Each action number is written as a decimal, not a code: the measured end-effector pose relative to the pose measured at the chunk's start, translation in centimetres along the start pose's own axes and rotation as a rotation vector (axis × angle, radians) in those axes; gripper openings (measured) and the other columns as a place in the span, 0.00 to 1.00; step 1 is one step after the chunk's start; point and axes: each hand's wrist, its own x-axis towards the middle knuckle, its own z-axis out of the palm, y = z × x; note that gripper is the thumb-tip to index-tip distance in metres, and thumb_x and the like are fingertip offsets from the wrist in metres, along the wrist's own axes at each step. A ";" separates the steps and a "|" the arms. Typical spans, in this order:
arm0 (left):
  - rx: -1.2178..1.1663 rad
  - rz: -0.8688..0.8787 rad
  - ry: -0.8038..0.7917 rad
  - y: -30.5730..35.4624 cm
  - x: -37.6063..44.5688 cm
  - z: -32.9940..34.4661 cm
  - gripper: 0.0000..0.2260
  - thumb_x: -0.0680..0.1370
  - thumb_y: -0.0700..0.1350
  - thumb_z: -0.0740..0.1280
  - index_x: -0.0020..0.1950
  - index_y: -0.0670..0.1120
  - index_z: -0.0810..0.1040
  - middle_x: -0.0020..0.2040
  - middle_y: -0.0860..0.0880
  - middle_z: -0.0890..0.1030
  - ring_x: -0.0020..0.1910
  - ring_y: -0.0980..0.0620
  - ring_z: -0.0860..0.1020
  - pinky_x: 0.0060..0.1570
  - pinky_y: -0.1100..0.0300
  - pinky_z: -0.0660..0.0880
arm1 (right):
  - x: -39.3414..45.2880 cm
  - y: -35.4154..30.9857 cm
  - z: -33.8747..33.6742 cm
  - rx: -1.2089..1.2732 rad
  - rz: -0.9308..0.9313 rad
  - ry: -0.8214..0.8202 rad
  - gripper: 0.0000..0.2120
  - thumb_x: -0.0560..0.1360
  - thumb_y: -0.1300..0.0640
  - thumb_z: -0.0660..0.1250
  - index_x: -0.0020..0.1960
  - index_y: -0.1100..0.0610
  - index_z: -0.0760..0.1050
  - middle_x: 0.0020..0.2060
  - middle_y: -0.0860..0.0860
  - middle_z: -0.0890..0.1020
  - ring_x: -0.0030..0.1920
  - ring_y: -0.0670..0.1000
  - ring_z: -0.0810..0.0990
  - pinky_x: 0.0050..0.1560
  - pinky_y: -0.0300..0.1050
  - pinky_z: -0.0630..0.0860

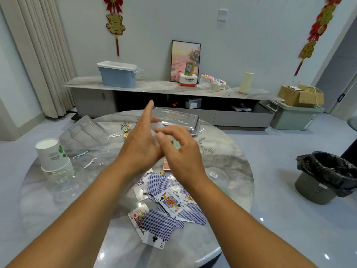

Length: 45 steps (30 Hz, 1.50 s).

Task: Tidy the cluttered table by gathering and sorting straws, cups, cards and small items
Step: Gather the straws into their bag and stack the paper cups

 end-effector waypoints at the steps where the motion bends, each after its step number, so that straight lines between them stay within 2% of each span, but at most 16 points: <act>1: -0.018 0.005 0.001 0.4 0.3 -0.4 0.50 0.66 0.58 0.73 0.81 0.63 0.46 0.66 0.57 0.72 0.59 0.51 0.78 0.61 0.48 0.75 | 0.3 -0.3 -0.2 -0.027 -0.031 0.003 0.07 0.80 0.55 0.69 0.48 0.57 0.84 0.47 0.48 0.83 0.54 0.49 0.79 0.59 0.52 0.74; 4: -0.011 0.068 -0.059 1.4 0.4 -1.5 0.49 0.67 0.53 0.71 0.82 0.61 0.45 0.66 0.55 0.71 0.56 0.57 0.79 0.60 0.55 0.75 | 1.1 -1.3 -0.4 -0.146 -0.171 -0.126 0.15 0.82 0.56 0.67 0.38 0.61 0.78 0.37 0.51 0.80 0.45 0.53 0.77 0.58 0.57 0.71; 6: -0.045 0.089 -0.083 2.1 0.3 -1.9 0.49 0.68 0.51 0.71 0.83 0.58 0.46 0.66 0.53 0.72 0.53 0.60 0.79 0.56 0.65 0.74 | 1.6 -2.0 -0.6 -0.160 -0.194 -0.202 0.16 0.82 0.56 0.65 0.38 0.61 0.78 0.38 0.51 0.82 0.47 0.51 0.79 0.68 0.59 0.66; 8: -0.111 0.093 -0.066 2.8 0.5 -2.5 0.50 0.67 0.50 0.73 0.83 0.56 0.48 0.65 0.52 0.73 0.54 0.62 0.79 0.54 0.70 0.74 | 2.0 -2.5 -0.9 -0.119 -0.240 -0.174 0.12 0.81 0.56 0.65 0.44 0.59 0.82 0.44 0.48 0.84 0.52 0.49 0.80 0.69 0.60 0.66; 10: -0.223 0.075 -0.027 3.1 1.0 -3.6 0.51 0.66 0.51 0.78 0.82 0.58 0.50 0.64 0.54 0.76 0.57 0.62 0.80 0.56 0.66 0.76 | 2.4 -2.8 -1.1 -0.023 -0.268 -0.072 0.09 0.79 0.59 0.65 0.53 0.57 0.83 0.54 0.48 0.83 0.61 0.47 0.79 0.67 0.54 0.71; 12: -0.353 0.047 -0.006 3.0 1.3 -4.8 0.51 0.65 0.49 0.80 0.81 0.62 0.54 0.64 0.55 0.78 0.61 0.59 0.80 0.58 0.59 0.79 | 2.8 -2.6 -1.5 0.065 -0.204 -0.015 0.15 0.76 0.62 0.63 0.59 0.55 0.81 0.63 0.48 0.79 0.67 0.45 0.74 0.65 0.39 0.71; 14: -0.487 0.032 -0.034 2.7 1.4 -5.6 0.50 0.65 0.44 0.80 0.80 0.63 0.56 0.64 0.54 0.80 0.62 0.54 0.81 0.57 0.57 0.80 | 3.2 -2.0 -2.1 0.127 -0.118 -0.059 0.20 0.73 0.63 0.61 0.62 0.51 0.79 0.66 0.47 0.76 0.69 0.44 0.73 0.62 0.32 0.70; 18: -0.703 -0.025 -0.170 1.4 1.3 -5.1 0.48 0.67 0.33 0.75 0.80 0.57 0.58 0.66 0.48 0.80 0.65 0.44 0.80 0.57 0.51 0.80 | 3.0 -0.4 -2.2 0.248 0.010 -0.265 0.21 0.76 0.59 0.71 0.66 0.45 0.73 0.61 0.48 0.82 0.61 0.51 0.82 0.60 0.57 0.80; 23: -0.683 -0.103 -0.291 -0.2 0.8 -4.4 0.48 0.66 0.35 0.77 0.78 0.63 0.60 0.68 0.52 0.79 0.64 0.45 0.80 0.58 0.52 0.80 | 2.6 0.5 -1.1 0.232 0.080 -0.236 0.12 0.72 0.57 0.76 0.52 0.46 0.77 0.53 0.54 0.85 0.53 0.57 0.85 0.53 0.63 0.82; 25: -0.593 -0.126 -0.278 -0.6 0.5 -4.5 0.50 0.64 0.40 0.81 0.76 0.67 0.60 0.66 0.51 0.80 0.63 0.47 0.81 0.58 0.51 0.80 | 2.8 0.3 -0.9 0.182 0.053 -0.150 0.11 0.71 0.56 0.77 0.48 0.47 0.78 0.53 0.51 0.82 0.52 0.55 0.83 0.50 0.54 0.82; 27: -0.536 -0.118 -0.253 -1.0 0.2 -4.6 0.48 0.64 0.41 0.83 0.75 0.64 0.62 0.65 0.52 0.81 0.62 0.49 0.81 0.56 0.52 0.81 | 3.1 -0.1 -0.7 0.076 -0.033 -0.048 0.11 0.69 0.55 0.79 0.46 0.46 0.78 0.55 0.45 0.77 0.54 0.48 0.80 0.46 0.35 0.76; 30: -0.491 -0.100 -0.213 -1.3 -0.5 -4.5 0.35 0.67 0.40 0.82 0.68 0.57 0.71 0.59 0.50 0.83 0.58 0.49 0.83 0.50 0.56 0.82 | 3.0 -0.9 -0.4 -0.012 -0.088 -0.074 0.10 0.70 0.54 0.79 0.48 0.48 0.81 0.65 0.43 0.72 0.61 0.41 0.74 0.50 0.29 0.71; 34: -0.483 -0.098 -0.227 -1.0 -1.1 -4.5 0.27 0.72 0.43 0.78 0.67 0.55 0.73 0.59 0.49 0.83 0.59 0.49 0.83 0.54 0.51 0.82 | 2.5 -1.7 -0.5 -0.267 -0.176 -0.225 0.11 0.76 0.45 0.72 0.58 0.44 0.83 0.76 0.42 0.64 0.71 0.46 0.66 0.70 0.45 0.65; 40: -0.350 -0.122 -0.214 -1.1 -0.9 -5.2 0.17 0.78 0.45 0.74 0.65 0.55 0.78 0.62 0.45 0.79 0.60 0.47 0.81 0.59 0.42 0.80 | 3.1 -3.4 -0.8 -0.472 -0.173 -0.409 0.15 0.80 0.38 0.62 0.64 0.38 0.79 0.77 0.43 0.64 0.76 0.47 0.59 0.75 0.55 0.59; 42: -0.398 -0.135 -0.244 -1.3 -1.0 -5.7 0.12 0.79 0.45 0.72 0.62 0.53 0.81 0.59 0.45 0.82 0.57 0.47 0.83 0.56 0.46 0.81 | 3.3 -3.6 -1.3 -0.490 -0.202 -0.419 0.15 0.78 0.38 0.66 0.63 0.38 0.79 0.74 0.44 0.68 0.74 0.47 0.63 0.74 0.55 0.62; 45: -0.489 -0.105 -0.224 -1.3 -1.0 -6.7 0.14 0.76 0.47 0.73 0.62 0.54 0.82 0.56 0.47 0.85 0.55 0.50 0.84 0.48 0.61 0.81 | 3.9 -3.6 -2.0 -0.494 -0.221 -0.389 0.14 0.78 0.42 0.69 0.63 0.40 0.80 0.67 0.44 0.76 0.69 0.47 0.69 0.70 0.56 0.66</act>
